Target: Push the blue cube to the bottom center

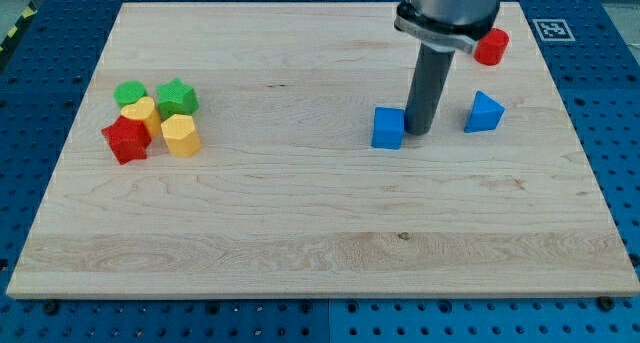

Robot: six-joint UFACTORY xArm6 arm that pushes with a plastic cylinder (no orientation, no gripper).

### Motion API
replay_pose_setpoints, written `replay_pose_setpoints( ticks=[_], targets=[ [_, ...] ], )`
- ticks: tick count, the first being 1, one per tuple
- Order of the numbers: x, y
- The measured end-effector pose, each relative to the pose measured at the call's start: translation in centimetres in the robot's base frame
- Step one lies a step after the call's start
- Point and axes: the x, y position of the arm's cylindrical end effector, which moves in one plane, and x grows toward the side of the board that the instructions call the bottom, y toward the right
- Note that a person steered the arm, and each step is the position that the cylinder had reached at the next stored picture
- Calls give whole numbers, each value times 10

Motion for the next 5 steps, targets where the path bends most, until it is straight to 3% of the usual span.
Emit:
replay_pose_setpoints(
  ticks=[1,2,3,5],
  targets=[
    [-33,-5],
    [-16,-31],
    [36,-60],
    [33,-67]
  ],
)
